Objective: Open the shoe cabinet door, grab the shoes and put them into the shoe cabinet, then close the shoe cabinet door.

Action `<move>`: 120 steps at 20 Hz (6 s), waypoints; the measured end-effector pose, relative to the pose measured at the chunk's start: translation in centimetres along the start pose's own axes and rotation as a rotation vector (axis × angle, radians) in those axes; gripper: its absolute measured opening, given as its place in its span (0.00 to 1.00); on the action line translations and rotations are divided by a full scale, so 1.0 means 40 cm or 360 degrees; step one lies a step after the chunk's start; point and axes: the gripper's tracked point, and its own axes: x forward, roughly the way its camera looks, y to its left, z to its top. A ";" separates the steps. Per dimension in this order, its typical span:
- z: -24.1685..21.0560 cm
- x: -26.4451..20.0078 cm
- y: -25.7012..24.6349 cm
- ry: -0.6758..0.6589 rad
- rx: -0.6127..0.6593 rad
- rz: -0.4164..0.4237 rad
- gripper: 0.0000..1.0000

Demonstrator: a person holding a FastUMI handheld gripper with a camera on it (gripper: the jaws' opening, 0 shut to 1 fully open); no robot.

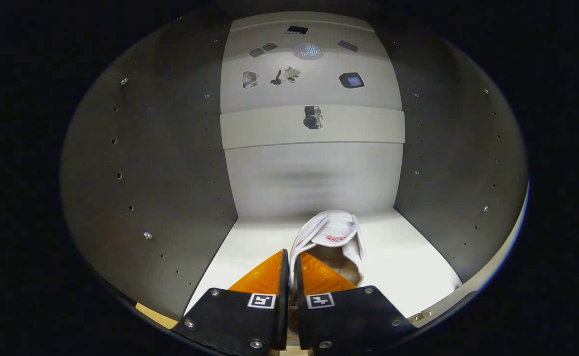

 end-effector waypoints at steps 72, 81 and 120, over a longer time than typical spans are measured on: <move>-0.026 -1.248 -0.710 -0.0574 0.0214 -0.0298 0.95; -0.019 -1.183 -0.697 -0.0555 0.0206 -0.0190 0.95; 0.019 -1.021 -0.227 -0.0552 0.0036 0.0350 0.92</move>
